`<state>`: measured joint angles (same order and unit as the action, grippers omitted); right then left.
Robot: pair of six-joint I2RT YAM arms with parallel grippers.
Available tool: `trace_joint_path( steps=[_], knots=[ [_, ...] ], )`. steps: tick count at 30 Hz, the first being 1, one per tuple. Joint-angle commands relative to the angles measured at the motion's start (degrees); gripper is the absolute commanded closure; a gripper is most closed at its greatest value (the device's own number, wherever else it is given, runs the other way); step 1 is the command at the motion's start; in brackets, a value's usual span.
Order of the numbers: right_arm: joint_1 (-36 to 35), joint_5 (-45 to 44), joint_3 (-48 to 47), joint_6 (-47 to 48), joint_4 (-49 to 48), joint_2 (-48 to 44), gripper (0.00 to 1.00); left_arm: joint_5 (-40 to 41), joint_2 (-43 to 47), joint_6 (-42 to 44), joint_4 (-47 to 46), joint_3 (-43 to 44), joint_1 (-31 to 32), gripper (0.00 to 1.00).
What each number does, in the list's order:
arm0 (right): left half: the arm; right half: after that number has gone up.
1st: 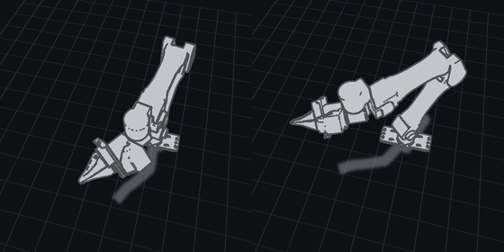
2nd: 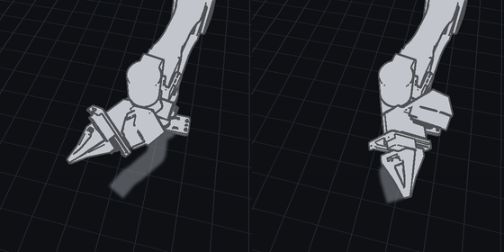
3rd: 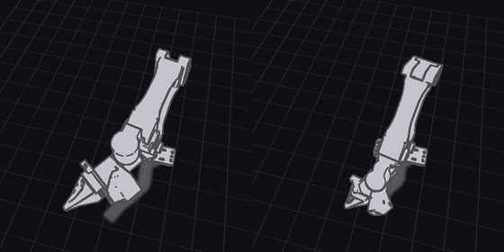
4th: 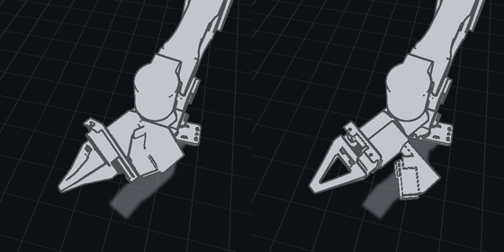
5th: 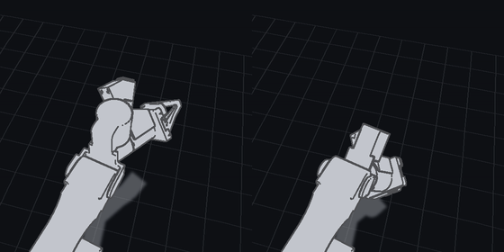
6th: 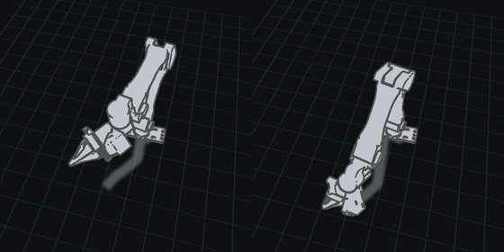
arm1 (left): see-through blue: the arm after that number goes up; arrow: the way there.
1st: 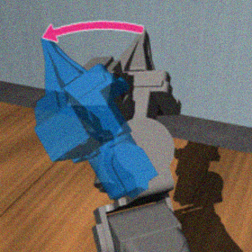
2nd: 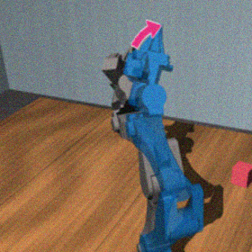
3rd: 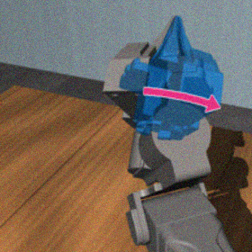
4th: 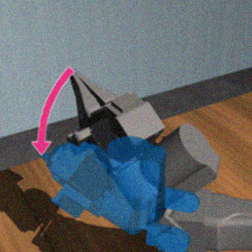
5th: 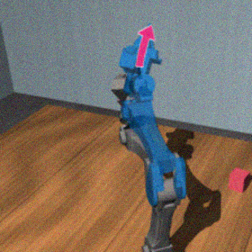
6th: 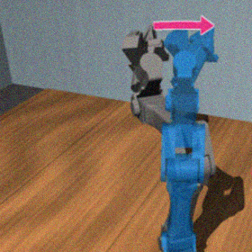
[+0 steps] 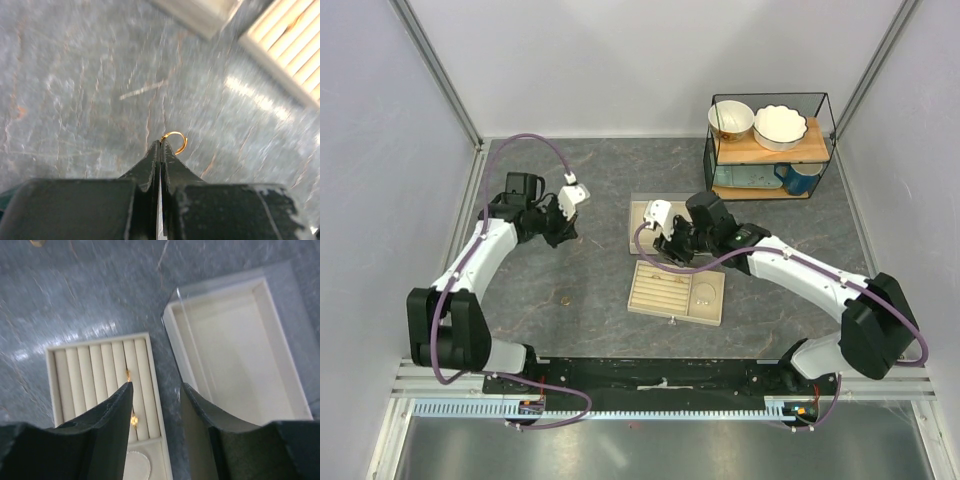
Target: Organize the mixed jewelry
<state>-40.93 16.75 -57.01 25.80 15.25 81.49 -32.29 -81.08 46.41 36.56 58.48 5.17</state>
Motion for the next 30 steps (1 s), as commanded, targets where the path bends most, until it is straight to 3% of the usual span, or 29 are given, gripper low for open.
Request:
trace_joint_path(
  steps=[1, 6, 11, 15, 30],
  knots=[
    [1.7, 9.6, -4.0, -8.4, -6.4, -2.4, 0.48, -10.4, 3.9, -20.5, -8.3, 3.0, 1.3, 0.98],
    [2.8, 17.8, -7.8, -18.5, -12.3, -0.8, 0.45, -10.6, 8.4, -36.1, -17.9, 0.6, 5.2, 0.98],
    [3.0, 21.9, -9.9, -24.3, -16.4, 1.4, 0.45, -0.8, 13.5, -42.6, -24.9, -2.9, 12.7, 0.99],
    [3.0, 23.8, -11.6, -27.9, -17.4, 3.4, 0.44, 2.2, 13.6, -48.3, -24.9, -2.3, 14.0, 0.98],
    [2.9, 23.9, -13.3, -34.8, -22.1, 8.4, 0.49, 8.6, 15.8, -53.2, -24.4, -2.6, 15.0, 0.98]
  ],
)
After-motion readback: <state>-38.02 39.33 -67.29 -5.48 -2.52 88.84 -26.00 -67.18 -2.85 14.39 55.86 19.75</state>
